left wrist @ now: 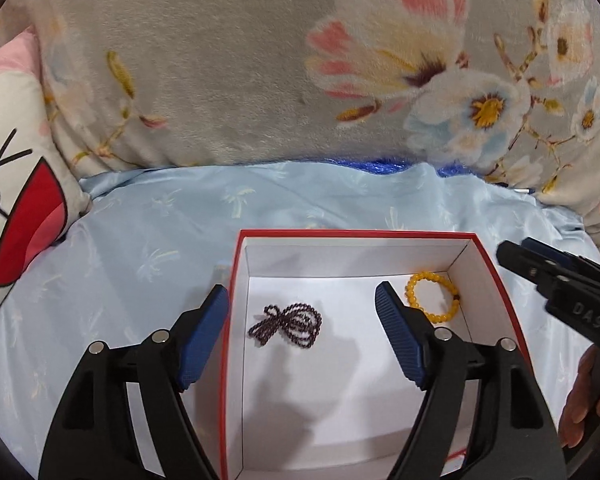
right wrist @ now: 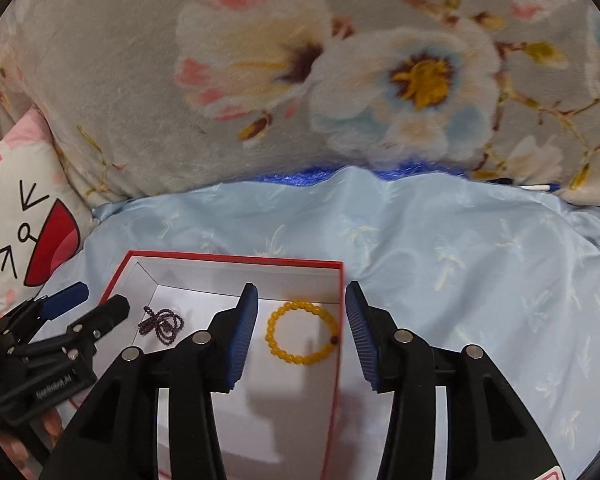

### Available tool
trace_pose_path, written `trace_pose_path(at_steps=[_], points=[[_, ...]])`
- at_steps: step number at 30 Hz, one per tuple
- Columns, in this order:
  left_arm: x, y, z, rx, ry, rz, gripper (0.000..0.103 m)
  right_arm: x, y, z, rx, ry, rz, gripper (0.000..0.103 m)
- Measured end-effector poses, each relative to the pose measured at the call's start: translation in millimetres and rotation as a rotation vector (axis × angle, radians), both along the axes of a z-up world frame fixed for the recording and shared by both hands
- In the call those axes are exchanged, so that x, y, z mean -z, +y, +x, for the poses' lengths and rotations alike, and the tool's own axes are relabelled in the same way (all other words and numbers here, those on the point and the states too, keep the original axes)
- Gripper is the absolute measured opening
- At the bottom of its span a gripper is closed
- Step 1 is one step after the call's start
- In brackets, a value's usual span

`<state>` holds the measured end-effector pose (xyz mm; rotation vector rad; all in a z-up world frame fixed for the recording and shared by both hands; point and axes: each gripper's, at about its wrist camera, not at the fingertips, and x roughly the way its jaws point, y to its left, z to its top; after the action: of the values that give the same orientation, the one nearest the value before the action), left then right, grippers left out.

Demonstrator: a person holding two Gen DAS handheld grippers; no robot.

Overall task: Organize jewelry
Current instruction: 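Carry both bracelets into the red box and open both grippers, then move both grippers back from the box toward the remaining jewelry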

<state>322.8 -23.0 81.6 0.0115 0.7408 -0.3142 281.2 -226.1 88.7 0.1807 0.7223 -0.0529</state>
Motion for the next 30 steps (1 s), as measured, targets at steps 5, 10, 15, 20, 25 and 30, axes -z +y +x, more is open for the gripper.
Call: trace_pose_path(at_steps=[5, 10, 15, 20, 25, 30], points=[[-3, 20, -41, -0.009, -0.01, 0.001, 0.072, -9, -8, -54, -0.015, -0.02, 0.019, 0.05], [4, 35, -92, -0.02, 0.009, 0.005, 0.072, -1, -3, -114, -0.031, 0.001, 0.032, 0.05], [15, 46, -139, -0.016, 0.022, -0.012, 0.072, 19, 0, -169, -0.026, 0.034, 0.068, 0.05], [33, 56, -185, -0.015, 0.072, -0.062, 0.072, 46, -1, -216, -0.001, 0.077, 0.127, 0.05], [55, 56, -223, -0.018, 0.094, -0.054, 0.072, 65, 6, -249, 0.016, 0.105, 0.118, 0.05], [72, 50, -244, -0.023, 0.109, -0.036, 0.072, 77, 16, -268, 0.027, 0.114, 0.09, 0.05]])
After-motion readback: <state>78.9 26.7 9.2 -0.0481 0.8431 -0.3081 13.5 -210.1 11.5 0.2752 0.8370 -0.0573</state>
